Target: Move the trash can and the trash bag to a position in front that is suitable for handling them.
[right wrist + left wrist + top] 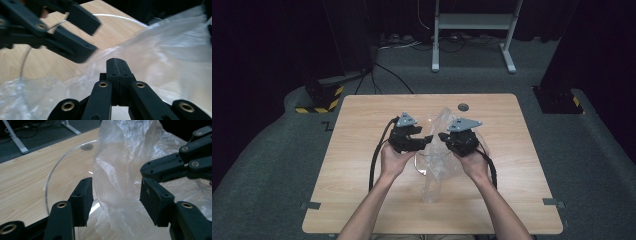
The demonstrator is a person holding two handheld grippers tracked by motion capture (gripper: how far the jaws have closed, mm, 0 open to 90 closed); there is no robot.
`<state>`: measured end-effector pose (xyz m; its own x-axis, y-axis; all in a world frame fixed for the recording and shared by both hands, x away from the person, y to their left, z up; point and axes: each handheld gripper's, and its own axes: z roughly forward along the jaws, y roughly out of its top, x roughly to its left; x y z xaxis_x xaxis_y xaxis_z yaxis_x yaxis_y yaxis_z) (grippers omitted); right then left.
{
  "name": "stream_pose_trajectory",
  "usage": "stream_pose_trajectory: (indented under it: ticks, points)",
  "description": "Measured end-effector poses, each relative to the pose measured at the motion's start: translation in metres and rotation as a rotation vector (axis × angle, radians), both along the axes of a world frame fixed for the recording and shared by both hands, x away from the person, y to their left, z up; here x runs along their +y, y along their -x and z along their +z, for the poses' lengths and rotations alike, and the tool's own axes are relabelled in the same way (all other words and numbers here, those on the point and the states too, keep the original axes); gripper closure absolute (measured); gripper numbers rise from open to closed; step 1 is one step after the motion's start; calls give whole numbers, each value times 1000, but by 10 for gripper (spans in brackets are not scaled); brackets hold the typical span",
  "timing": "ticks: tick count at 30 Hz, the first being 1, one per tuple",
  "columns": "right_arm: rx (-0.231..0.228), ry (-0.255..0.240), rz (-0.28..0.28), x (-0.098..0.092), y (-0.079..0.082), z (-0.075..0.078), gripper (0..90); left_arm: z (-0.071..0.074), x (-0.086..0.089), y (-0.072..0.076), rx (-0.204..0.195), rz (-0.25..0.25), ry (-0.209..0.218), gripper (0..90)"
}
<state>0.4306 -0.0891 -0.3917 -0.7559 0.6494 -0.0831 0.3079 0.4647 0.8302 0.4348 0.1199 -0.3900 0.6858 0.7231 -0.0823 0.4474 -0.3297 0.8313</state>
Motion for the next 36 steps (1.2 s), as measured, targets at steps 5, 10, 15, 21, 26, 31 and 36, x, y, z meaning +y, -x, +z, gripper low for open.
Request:
stream_pose_trajectory:
  ticks: [5,10,15,21,26,31,36]
  points:
    - [-24,-41,-3,-2,6,3,730,-2,-8,-1,8,-1,-46,456]
    - [-76,-105,-90,-27,11,14,574,-5,-9,-3,23,5,-50,456]
    - [-83,-137,-190,-52,7,17,464,-5,-9,-3,26,8,-54,455]
    - [6,-203,-226,-70,-9,7,403,-5,-9,-3,29,7,-49,455]
    - [74,-248,-165,-70,-20,-1,608,-6,-8,-3,25,5,-46,454]
    - [49,-223,-125,-60,-17,-1,865,-7,-7,-2,16,6,-51,443]
    - [16,-168,-107,-51,-12,2,900,-5,-7,-1,4,2,-32,438]
